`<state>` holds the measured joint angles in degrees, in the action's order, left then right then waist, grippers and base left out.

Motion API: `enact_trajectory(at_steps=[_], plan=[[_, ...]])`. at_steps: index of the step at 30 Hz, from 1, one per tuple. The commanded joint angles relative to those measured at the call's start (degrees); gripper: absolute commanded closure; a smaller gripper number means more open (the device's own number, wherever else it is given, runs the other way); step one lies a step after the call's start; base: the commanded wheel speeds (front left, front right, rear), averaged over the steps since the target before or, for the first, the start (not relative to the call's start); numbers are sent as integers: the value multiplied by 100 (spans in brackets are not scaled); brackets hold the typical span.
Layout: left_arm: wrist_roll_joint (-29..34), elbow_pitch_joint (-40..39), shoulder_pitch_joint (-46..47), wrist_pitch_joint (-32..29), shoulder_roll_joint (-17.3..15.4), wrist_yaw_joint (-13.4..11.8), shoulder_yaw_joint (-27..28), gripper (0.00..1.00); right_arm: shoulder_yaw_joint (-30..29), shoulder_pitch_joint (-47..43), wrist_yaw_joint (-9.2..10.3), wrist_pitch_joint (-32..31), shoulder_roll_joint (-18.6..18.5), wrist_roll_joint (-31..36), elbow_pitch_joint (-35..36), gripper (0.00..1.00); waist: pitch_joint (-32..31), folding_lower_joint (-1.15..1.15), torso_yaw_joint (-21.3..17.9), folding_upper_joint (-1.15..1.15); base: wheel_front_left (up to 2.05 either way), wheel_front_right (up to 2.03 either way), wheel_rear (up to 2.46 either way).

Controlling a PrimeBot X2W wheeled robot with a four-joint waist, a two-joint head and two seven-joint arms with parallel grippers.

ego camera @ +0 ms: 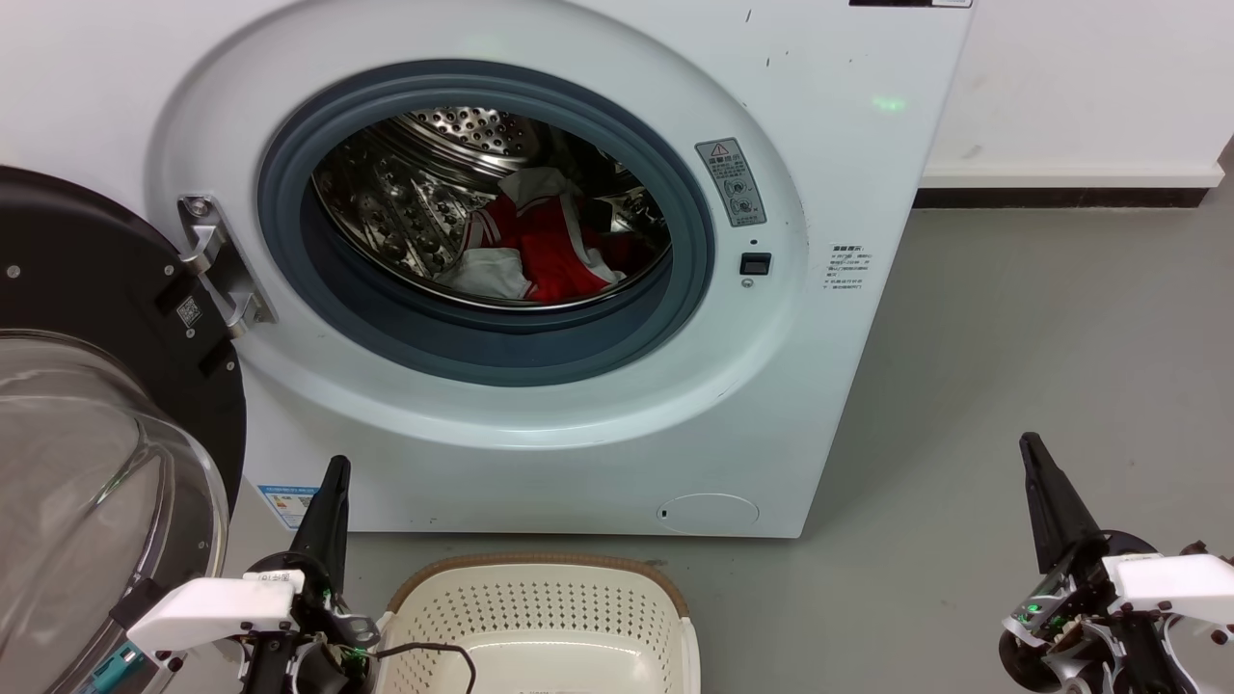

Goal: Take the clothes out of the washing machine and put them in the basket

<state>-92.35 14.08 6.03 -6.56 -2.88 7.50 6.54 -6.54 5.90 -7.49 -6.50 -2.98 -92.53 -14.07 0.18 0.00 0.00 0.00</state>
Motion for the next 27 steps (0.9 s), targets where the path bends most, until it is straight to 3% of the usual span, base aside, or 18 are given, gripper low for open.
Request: enact_trajectory(at_steps=[1,26,27], plan=[[-14,-2,41,-7,6,13,11,100,5,70,0,1,16,26,-9,100,0,0,0,0,0,0,0],[-13,-2,41,-7,6,13,11,100,4,70,0,1,16,26,-9,100,0,0,0,0,0,0,0],[1,16,-7,3,1,-1,-5,0,0,-9,-1,3,0,0,-12,0,0,0,0,0,0,0,0]])
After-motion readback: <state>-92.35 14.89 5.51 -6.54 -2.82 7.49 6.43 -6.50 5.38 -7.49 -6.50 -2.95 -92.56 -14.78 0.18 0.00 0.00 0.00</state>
